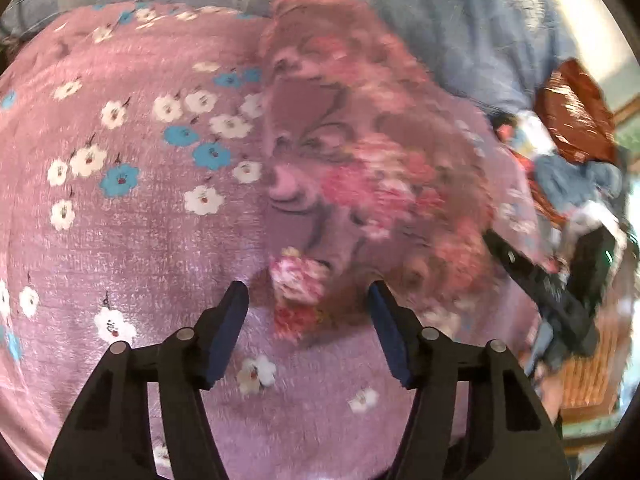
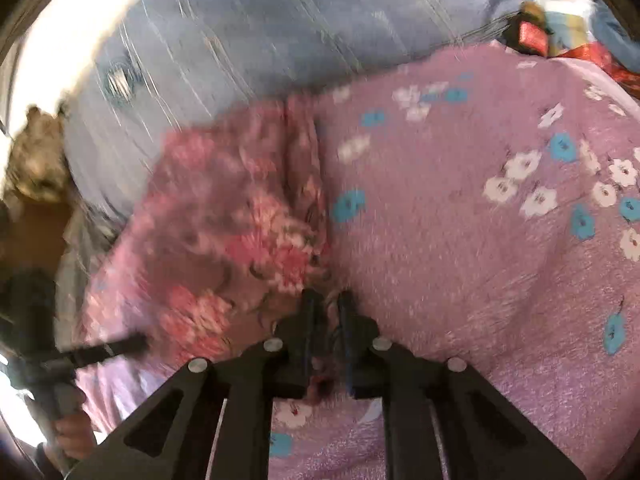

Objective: Fold small clothes

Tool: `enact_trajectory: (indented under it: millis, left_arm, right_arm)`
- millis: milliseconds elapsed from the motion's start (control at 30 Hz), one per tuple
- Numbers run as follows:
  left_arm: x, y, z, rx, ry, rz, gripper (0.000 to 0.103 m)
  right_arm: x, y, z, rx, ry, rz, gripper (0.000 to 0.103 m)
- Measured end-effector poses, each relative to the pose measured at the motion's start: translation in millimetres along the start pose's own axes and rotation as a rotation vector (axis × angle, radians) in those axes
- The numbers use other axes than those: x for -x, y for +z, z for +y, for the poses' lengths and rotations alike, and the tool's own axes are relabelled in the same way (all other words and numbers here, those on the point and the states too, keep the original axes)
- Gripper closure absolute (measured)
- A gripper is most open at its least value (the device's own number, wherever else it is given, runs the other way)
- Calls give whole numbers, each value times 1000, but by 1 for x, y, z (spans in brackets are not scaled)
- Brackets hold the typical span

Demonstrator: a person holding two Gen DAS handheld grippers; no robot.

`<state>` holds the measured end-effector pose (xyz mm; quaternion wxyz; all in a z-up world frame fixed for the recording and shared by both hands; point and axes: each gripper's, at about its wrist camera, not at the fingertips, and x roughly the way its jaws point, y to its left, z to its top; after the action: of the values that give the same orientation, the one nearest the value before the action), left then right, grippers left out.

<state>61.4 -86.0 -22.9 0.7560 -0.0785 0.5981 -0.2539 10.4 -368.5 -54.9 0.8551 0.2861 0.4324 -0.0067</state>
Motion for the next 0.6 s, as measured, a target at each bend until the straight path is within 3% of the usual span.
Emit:
enact_trajectory:
  millis: [67,133,200,233,400,533,567,600]
  left_arm:
    - [18,12,4,-4,-45,-42,42]
    - [34,37,5,1,-35,-103,41]
    - [40,66,5,11,2,-148,37]
    - [39,85,6,25,15,-154,36]
    - [6,146,14,94,81,-102,34]
    - [-27,169,30,174,60,-27,34]
    - [-32,173,33,197,47,-5,34]
    - [-35,174,36,216,16,1,34]
  right_arm:
    - [14,17,1,-20,18,-34,77]
    - [26,40,2,-42,61,-97,61]
    - [27,65,7,-75,98,-124,39]
    - [22,79,10,-82,126,-124,36]
    - [-44,141,23,-128,139,-30,34]
    - [-100,154,21,-157,100,49,34]
    - [-118,156,27,-131,120,104,36]
    - [-129,156,33,-102,125,150,50]
